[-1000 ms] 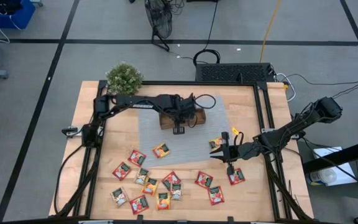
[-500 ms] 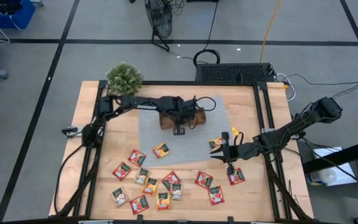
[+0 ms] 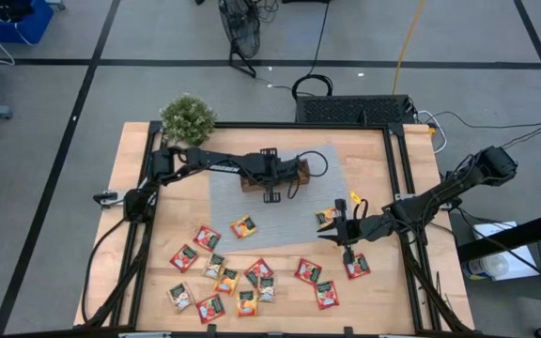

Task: Pick & Place Tea
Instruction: Put the brown tea bag into the middle section of the wooden organizer

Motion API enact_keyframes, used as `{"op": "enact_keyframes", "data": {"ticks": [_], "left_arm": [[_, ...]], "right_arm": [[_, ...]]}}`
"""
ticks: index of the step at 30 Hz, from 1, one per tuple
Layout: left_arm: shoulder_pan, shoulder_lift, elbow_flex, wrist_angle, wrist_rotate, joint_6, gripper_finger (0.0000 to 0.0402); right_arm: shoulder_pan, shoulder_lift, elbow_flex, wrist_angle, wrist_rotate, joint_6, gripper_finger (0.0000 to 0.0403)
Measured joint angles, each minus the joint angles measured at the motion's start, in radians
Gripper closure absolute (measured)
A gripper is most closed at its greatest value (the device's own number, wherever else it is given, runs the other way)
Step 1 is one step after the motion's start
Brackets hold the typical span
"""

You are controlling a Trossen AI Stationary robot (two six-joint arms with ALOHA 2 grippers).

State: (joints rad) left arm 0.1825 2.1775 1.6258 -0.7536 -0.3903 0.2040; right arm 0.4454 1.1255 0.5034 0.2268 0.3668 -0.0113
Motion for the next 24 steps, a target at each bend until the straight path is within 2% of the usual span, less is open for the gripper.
{"op": "enact_keyframes", "data": {"ticks": [11,24], "left_arm": [[-0.054,0.001,-0.001,-0.005,-0.186,0.024,0.0399],[-0.065,-0.005,-0.001,-0.004,-0.309,0.025,0.0393]], "right_arm": [[0.0,0.0,0.0,0.0,0.0,0.008,0.036],[0.0,0.0,0.0,0.0,-0.001,0.008,0.036]]}}
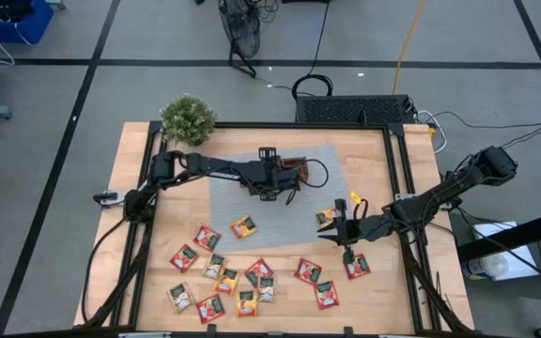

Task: Pick & Place Tea
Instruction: Put the brown tea bag into the middle section of the wooden organizer

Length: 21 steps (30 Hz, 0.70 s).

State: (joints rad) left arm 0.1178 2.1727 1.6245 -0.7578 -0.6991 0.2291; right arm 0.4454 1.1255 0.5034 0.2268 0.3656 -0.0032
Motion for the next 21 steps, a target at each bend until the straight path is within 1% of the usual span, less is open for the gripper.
{"op": "enact_keyframes", "data": {"ticks": [7,16,18,19,21], "left_arm": [[-0.021,-0.025,0.001,0.004,-0.01,0.001,0.0392],[-0.039,-0.108,0.001,0.002,-0.009,-0.01,0.0392],[-0.033,-0.122,0.002,0.006,0.021,-0.021,0.0392],[-0.025,-0.128,0.002,0.008,0.055,-0.021,0.0392],[0.0,-0.13,0.002,0.003,0.176,-0.021,0.0392]], "right_arm": [[0.0,0.0,0.0,0.0,0.0,0.0,0.036],[0.0,0.0,-0.001,-0.001,-0.001,0.001,0.036],[0.0,0.0,-0.001,0.0,-0.001,0.001,0.036],[0.0,0.0,-0.001,-0.001,-0.001,0.001,0.036],[0.0,0.0,-0.001,0.0,-0.001,0.001,0.036]]}}
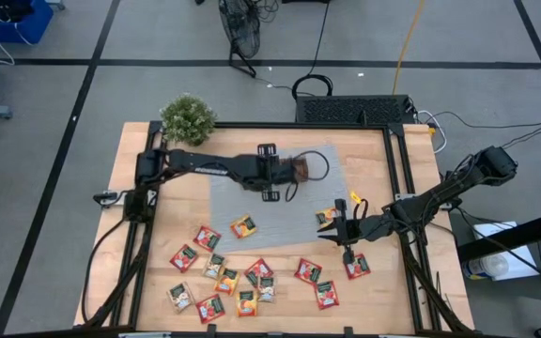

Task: Pick & Place Tea
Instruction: Put the brown tea bag into the middle section of the wooden organizer

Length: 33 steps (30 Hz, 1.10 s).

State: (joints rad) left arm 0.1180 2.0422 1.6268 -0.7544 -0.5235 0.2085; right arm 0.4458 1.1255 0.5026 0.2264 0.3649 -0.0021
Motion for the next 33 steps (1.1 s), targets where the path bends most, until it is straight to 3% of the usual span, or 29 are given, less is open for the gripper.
{"op": "enact_keyframes", "data": {"ticks": [3,5,29,33], "left_arm": [[0.058,0.0,0.0,0.002,0.267,-0.014,0.0392],[0.09,0.004,0.0,0.008,0.353,-0.04,0.0397],[0.141,0.105,-0.002,0.049,0.426,-0.021,0.04],[0.154,0.105,-0.002,0.043,0.476,-0.027,0.04]], "right_arm": [[0.0,0.0,0.0,-0.002,0.0,0.0,0.036],[0.0,0.0,0.0,-0.003,0.0,0.0,0.036],[0.0,0.0,0.0,-0.022,0.0,0.001,0.036],[0.0,0.0,0.0,-0.022,0.0,0.001,0.036]]}}
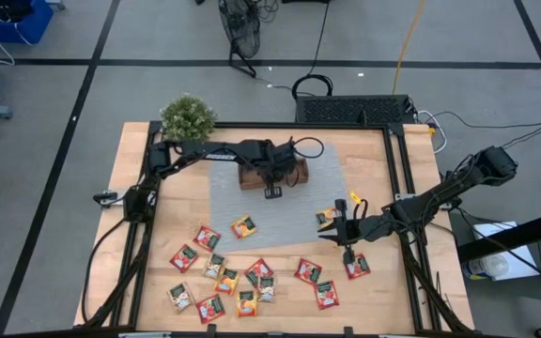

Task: Pick & Place Tea
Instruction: Put the brown tea bag into the middle section of the wooden organizer

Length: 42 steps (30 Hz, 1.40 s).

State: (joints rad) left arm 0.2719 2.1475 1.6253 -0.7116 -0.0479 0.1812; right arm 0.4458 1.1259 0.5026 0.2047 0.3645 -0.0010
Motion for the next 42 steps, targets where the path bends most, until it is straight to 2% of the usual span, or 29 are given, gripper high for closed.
{"op": "enact_keyframes", "data": {"ticks": [8,18,27,36,42], "left_arm": [[0.011,0.005,0.0,-0.004,0.005,-0.029,0.04],[-0.002,0.048,0.003,0.009,-0.08,-0.05,0.0399],[-0.075,0.056,0.0,0.009,-0.349,-0.007,0.0397],[-0.113,0.059,-0.003,-0.021,-0.479,-0.01,0.0393],[-0.116,0.059,-0.003,-0.064,-0.512,-0.034,0.0398]], "right_arm": [[0.0,0.0,0.0,0.0,0.0,0.0,0.036],[0.0,0.0,0.0,-0.001,0.0,0.016,0.036],[0.0,0.0,0.0,0.0,0.0,0.016,0.036],[0.0,0.0,0.0,0.0,0.0,0.016,0.036],[0.0,0.0,0.0,0.0,0.0,0.02,0.036]]}}
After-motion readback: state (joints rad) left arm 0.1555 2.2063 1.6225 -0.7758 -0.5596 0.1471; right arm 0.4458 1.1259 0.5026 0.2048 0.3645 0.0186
